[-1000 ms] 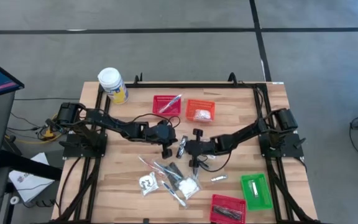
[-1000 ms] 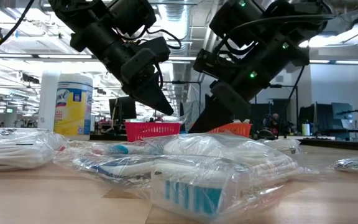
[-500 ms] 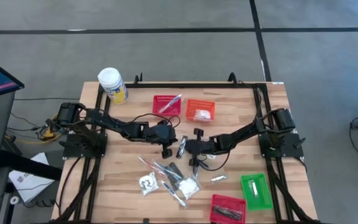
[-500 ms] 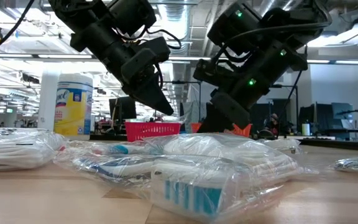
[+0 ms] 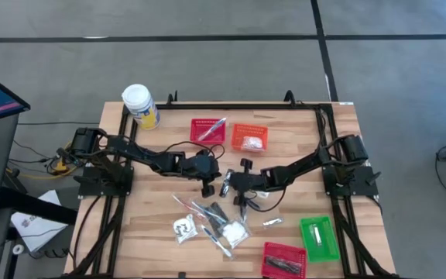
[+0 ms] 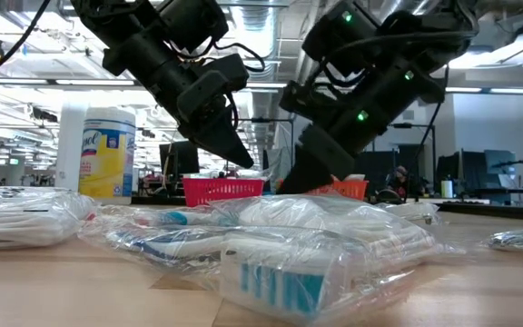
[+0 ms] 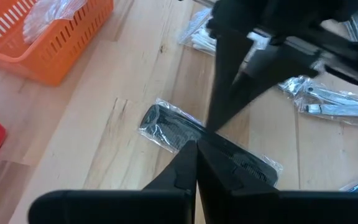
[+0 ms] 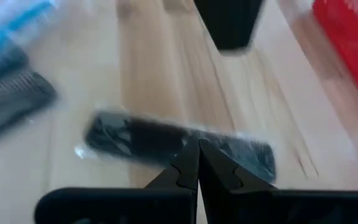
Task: Pick & Place Travel size toiletries
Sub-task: Put the black hair comb into the bottom red bin
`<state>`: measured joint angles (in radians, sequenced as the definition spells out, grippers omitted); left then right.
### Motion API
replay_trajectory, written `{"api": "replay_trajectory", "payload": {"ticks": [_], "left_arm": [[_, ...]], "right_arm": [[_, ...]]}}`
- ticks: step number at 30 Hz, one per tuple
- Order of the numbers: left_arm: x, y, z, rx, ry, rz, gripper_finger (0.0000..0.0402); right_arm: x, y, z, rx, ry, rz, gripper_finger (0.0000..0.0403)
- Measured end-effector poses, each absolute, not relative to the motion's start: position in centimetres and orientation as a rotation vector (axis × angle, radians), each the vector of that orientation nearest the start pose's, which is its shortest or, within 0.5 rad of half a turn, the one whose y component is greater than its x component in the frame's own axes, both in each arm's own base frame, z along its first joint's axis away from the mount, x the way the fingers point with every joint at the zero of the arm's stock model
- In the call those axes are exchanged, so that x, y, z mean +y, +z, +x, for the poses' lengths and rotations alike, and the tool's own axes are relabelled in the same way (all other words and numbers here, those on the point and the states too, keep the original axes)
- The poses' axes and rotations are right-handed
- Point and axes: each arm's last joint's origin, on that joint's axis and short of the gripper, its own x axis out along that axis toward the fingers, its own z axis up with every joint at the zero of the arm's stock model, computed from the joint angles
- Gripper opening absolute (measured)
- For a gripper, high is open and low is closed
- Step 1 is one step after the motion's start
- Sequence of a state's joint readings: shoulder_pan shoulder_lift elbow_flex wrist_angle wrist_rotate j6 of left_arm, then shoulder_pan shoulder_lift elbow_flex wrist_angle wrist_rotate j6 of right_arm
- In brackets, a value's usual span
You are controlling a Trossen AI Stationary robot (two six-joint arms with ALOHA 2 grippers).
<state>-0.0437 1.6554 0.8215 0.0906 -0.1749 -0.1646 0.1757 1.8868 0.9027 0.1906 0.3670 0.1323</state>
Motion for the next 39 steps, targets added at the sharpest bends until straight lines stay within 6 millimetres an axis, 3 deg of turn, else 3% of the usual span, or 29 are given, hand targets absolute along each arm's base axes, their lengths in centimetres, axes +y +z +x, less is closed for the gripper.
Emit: {"api": "replay_trajectory", "payload": {"ticks": [13,26,33,39], "left_arm": [[-0.9,16.0,32.2,0.726,0.185,-0.076,0.0001],[-0.9,16.0,32.2,0.724,0.187,-0.080,0.0001],[0.4,15.5,31.7,0.778,0.313,-0.272,0.0001],[1.9,13.0,29.8,0.795,0.326,-0.545,0.0014]], "right_arm": [[4.4,11.3,34.8,0.793,-0.255,-0.064,0.0000],[4.2,8.4,35.4,0.840,-0.253,-0.028,0.0000],[4.2,8.5,35.3,0.845,-0.242,-0.022,0.0000],[4.8,9.8,35.2,0.809,-0.212,-0.042,0.0000]]}}
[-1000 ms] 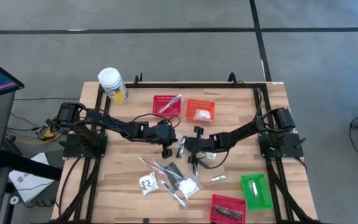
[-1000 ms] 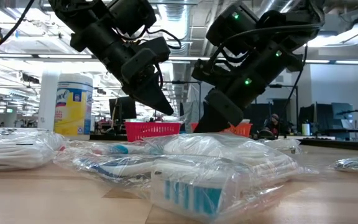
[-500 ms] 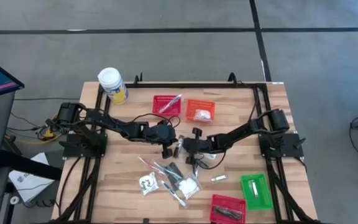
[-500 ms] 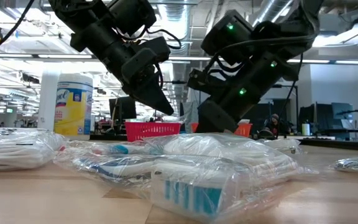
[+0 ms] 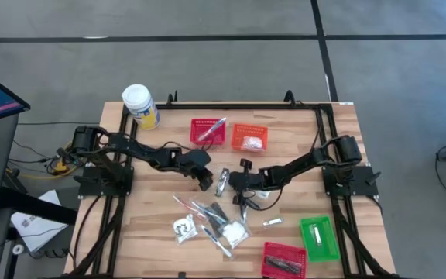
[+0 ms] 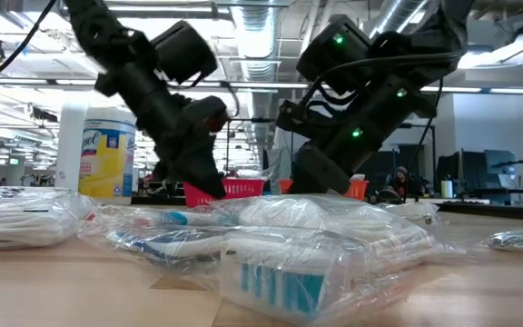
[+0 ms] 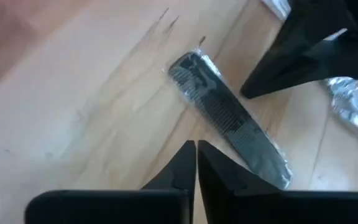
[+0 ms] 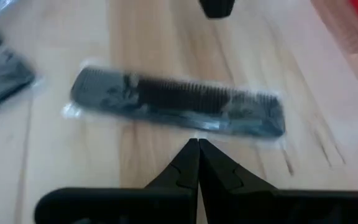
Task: Pick & Place Travel size toiletries
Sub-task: Put the black hair comb into the bottom red bin
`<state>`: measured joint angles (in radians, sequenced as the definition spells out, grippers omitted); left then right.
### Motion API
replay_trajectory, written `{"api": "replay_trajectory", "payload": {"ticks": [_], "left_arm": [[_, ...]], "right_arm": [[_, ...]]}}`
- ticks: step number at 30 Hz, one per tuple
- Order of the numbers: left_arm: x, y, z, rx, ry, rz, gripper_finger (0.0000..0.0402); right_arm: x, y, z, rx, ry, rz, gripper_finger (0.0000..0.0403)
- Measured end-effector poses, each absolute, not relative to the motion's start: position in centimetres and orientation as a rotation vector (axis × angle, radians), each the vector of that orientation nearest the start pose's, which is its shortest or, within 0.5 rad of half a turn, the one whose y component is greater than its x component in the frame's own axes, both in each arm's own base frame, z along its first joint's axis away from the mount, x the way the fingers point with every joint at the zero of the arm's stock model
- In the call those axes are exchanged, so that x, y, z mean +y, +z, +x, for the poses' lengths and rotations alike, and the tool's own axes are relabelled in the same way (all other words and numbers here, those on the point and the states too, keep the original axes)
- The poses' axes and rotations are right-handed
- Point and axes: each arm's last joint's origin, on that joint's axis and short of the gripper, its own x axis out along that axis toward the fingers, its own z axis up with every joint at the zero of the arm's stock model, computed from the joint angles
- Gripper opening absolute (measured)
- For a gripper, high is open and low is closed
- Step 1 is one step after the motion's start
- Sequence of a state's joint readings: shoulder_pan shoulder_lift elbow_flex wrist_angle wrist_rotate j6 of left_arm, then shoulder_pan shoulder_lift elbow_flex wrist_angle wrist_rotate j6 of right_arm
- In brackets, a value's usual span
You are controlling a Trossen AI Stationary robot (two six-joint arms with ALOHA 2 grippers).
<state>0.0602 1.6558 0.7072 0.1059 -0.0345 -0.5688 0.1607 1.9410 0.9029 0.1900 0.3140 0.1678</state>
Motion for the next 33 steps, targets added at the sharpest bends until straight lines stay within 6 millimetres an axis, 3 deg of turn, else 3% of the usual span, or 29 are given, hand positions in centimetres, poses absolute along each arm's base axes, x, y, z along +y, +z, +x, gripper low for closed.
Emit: {"api": "replay_trajectory", "payload": {"ticks": [7,16,24,33], "left_arm": [[3.4,12.0,28.6,0.664,0.246,-0.713,0.0074],[3.0,10.8,28.8,0.726,0.198,-0.792,0.0150],[3.2,9.8,30.6,0.739,0.184,-0.804,0.0159],[3.2,10.0,30.7,0.736,0.188,-0.796,0.0158]], "right_arm": [[4.9,9.9,35.3,0.789,-0.209,-0.058,0.0000],[4.9,10.3,35.7,0.728,-0.216,-0.071,0.0000],[4.5,10.5,35.9,0.708,-0.224,-0.066,0.0000],[3.5,9.6,36.1,0.728,-0.235,-0.036,0.0000]]}}
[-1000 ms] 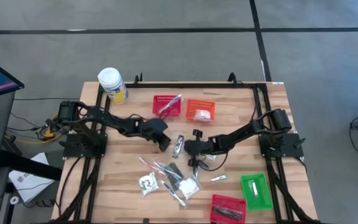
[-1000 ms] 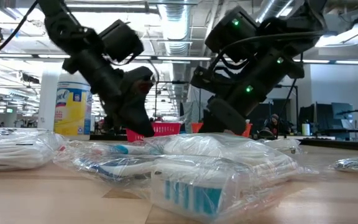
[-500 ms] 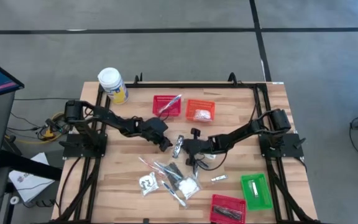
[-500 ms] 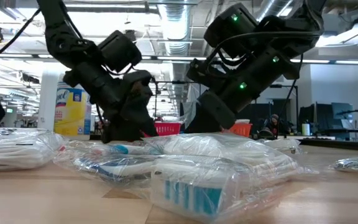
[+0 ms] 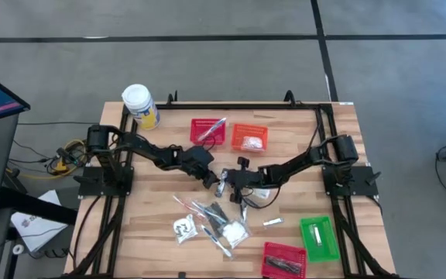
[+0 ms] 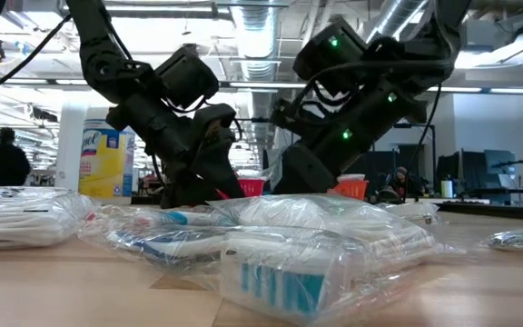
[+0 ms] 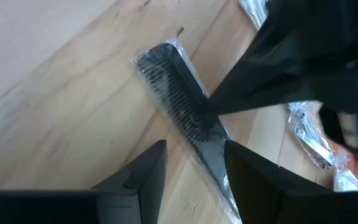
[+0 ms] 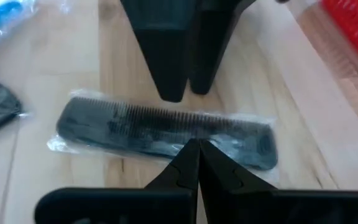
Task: Pick & Place Travel size toiletries
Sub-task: Put the black hair comb into the bottom red bin
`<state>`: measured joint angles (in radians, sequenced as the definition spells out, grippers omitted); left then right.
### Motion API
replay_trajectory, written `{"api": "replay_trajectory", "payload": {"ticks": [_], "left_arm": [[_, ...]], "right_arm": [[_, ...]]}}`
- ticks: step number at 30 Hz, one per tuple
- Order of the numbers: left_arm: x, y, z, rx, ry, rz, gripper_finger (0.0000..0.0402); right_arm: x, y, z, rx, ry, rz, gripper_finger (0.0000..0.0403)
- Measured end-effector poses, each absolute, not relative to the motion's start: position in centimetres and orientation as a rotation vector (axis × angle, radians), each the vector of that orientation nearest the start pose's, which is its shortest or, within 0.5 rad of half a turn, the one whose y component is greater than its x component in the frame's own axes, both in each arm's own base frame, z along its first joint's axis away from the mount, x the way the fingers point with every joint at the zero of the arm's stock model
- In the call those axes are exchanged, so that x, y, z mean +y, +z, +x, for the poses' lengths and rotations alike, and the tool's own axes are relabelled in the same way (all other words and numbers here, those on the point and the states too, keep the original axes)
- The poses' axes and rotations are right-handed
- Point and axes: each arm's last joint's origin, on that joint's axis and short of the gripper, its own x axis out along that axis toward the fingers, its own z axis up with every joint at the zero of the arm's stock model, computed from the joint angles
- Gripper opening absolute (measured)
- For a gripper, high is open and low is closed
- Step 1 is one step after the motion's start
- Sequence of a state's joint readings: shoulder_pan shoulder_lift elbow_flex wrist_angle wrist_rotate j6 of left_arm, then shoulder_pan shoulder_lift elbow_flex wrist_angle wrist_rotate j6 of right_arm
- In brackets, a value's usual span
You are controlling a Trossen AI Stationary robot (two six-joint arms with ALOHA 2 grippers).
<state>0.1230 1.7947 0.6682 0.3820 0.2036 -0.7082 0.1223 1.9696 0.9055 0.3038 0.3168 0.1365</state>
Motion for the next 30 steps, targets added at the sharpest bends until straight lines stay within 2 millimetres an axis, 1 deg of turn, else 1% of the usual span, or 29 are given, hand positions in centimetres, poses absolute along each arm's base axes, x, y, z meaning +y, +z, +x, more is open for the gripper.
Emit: {"api": "replay_trajectory", "payload": {"ticks": [8,12,21,30], "left_arm": [[3.2,10.0,30.7,0.732,0.200,-0.787,0.0158],[3.2,10.0,30.7,0.732,0.200,-0.786,0.0158],[3.2,10.0,30.7,0.729,0.197,-0.782,0.0166],[3.2,10.0,30.7,0.730,0.194,-0.769,0.0166]], "right_arm": [[3.6,9.3,36.2,0.734,-0.233,-0.025,0.0000],[3.6,8.9,36.3,0.739,-0.236,-0.017,0.0000],[3.8,8.7,36.1,0.753,-0.222,-0.017,0.0000],[4.7,9.1,36.2,0.725,-0.203,-0.031,0.0000]]}}
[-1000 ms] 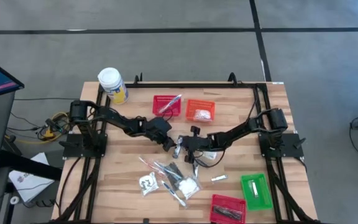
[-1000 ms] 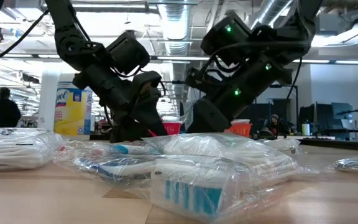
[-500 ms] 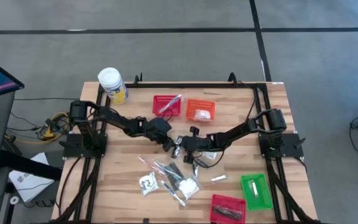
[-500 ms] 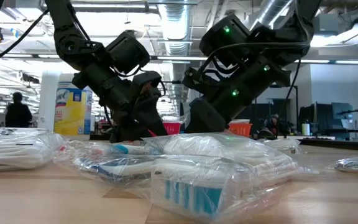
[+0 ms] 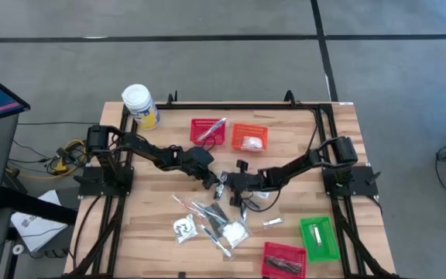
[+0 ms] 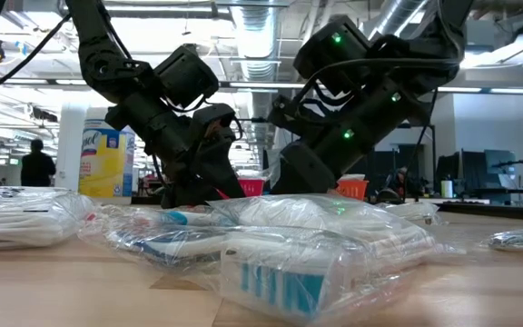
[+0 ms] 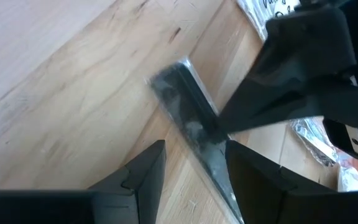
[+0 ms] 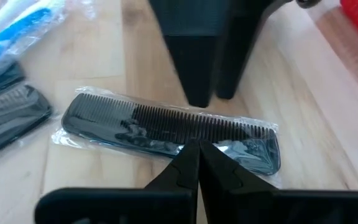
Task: Pick & Place Travel size toiletries
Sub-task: Put the black hair comb into the bottom red bin
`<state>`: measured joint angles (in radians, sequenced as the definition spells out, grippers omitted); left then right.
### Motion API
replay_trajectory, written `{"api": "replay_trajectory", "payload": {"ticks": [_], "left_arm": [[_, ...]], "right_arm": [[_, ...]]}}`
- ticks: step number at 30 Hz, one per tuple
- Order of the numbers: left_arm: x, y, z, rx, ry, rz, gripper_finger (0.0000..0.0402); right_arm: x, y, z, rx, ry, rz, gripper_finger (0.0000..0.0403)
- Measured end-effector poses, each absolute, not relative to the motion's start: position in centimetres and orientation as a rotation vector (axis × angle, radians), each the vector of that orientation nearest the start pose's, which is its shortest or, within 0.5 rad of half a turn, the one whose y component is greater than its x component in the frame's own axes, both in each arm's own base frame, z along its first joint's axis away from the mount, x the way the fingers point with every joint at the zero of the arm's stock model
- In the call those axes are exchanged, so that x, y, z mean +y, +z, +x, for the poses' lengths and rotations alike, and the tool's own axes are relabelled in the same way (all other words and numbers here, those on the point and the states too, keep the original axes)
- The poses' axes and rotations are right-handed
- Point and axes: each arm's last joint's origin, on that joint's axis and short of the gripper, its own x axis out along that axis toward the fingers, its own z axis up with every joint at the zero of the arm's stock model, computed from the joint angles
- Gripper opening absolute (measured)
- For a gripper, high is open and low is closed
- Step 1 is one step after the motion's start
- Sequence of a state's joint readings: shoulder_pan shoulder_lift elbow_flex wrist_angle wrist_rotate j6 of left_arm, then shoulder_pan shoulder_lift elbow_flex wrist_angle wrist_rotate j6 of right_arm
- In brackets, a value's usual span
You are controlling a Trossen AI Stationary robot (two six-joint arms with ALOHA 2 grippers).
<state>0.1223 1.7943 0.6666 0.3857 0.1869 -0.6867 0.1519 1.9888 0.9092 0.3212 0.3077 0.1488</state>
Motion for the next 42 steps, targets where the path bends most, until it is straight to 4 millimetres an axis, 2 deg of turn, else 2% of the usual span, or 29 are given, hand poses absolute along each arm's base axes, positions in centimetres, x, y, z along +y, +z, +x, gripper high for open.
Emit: {"api": "replay_trajectory", "payload": {"ticks": [8,18,31,42], "left_arm": [[3.2,10.0,30.7,0.728,0.195,-0.767,0.0166],[3.2,10.0,30.7,0.727,0.197,-0.762,0.0167],[2.7,10.1,30.8,0.737,0.160,-0.766,0.0167],[2.6,10.1,30.8,0.742,0.132,-0.777,0.0167]], "right_arm": [[5.0,9.2,36.2,0.726,-0.193,-0.044,0.0000],[5.7,10.2,36.1,0.694,-0.193,-0.088,0.0000],[5.9,10.2,36.0,0.698,-0.200,-0.097,0.0000],[5.5,9.8,35.5,0.768,-0.230,-0.082,0.0000]]}}
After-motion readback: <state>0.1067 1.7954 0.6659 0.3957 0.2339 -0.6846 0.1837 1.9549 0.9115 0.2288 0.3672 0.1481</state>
